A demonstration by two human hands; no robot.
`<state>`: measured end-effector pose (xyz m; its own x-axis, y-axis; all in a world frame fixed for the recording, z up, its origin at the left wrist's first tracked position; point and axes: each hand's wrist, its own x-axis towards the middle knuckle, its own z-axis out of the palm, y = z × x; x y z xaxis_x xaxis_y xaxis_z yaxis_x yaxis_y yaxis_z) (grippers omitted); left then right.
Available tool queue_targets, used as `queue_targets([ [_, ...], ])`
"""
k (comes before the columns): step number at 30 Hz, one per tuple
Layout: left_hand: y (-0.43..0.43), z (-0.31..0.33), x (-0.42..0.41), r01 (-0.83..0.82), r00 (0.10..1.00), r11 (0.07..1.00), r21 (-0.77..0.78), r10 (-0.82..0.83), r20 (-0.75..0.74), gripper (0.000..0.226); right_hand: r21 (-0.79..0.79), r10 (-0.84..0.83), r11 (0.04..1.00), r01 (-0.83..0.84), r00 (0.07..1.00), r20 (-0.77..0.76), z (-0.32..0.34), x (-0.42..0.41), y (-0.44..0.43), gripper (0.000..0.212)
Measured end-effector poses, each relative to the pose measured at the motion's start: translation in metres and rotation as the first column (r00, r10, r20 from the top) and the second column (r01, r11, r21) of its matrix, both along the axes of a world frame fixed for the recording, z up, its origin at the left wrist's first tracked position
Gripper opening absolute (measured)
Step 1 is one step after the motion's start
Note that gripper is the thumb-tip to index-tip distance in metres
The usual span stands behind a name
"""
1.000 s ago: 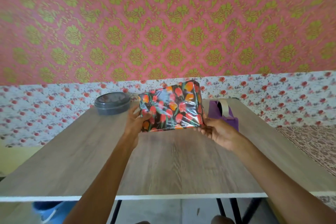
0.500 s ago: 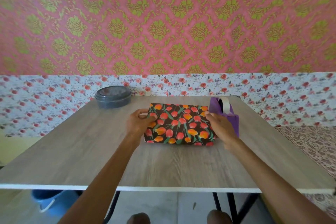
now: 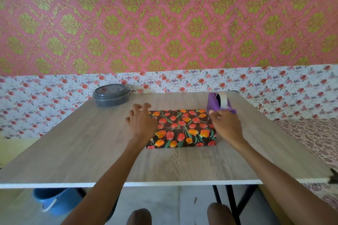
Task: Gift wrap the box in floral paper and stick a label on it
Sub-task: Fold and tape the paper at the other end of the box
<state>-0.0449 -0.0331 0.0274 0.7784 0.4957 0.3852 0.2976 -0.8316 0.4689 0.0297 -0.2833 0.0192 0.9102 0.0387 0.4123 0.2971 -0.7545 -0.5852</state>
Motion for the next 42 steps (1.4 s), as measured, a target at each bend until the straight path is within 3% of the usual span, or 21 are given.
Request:
queue_targets([
  [3, -0.019, 0.011, 0.009, 0.245, 0.964, 0.961, 0.128, -0.256, 0.074, 0.033, -0.026, -0.185, 0.981, 0.195, 0.960, 0.208, 0.011, 0.008, -0.014, 0.022],
  [5, -0.040, 0.013, 0.017, 0.426, 0.901, 0.890, 0.160, -0.434, 0.013, 0.040, -0.107, -0.273, 0.950, 0.294, 0.946, 0.172, 0.010, 0.016, -0.023, 0.045],
  [7, -0.066, 0.013, 0.027, 0.504, 0.863, 0.843, 0.187, -0.498, -0.085, 0.050, -0.172, -0.281, 0.945, 0.278, 0.960, 0.008, 0.007, 0.022, -0.030, 0.070],
  [9, -0.088, 0.012, 0.039, 0.522, 0.851, 0.826, 0.211, -0.488, -0.194, 0.058, -0.194, -0.252, 0.954, 0.229, 0.962, -0.103, 0.002, 0.030, -0.032, 0.078],
  [14, -0.112, 0.000, 0.057, 0.539, 0.810, 0.827, 0.159, -0.458, -0.365, 0.069, -0.142, -0.229, 0.966, 0.218, 0.971, -0.073, -0.002, 0.035, -0.042, 0.068],
  [29, -0.126, -0.009, 0.071, 0.541, 0.801, 0.825, 0.165, -0.445, -0.400, 0.070, -0.070, -0.368, 0.930, 0.362, 0.920, -0.131, -0.005, 0.026, -0.160, 0.076],
  [42, -0.124, -0.012, 0.074, 0.542, 0.806, 0.819, 0.189, -0.442, -0.393, 0.070, -0.055, -0.330, 0.944, 0.326, 0.937, -0.111, -0.006, 0.041, -0.161, 0.069],
])
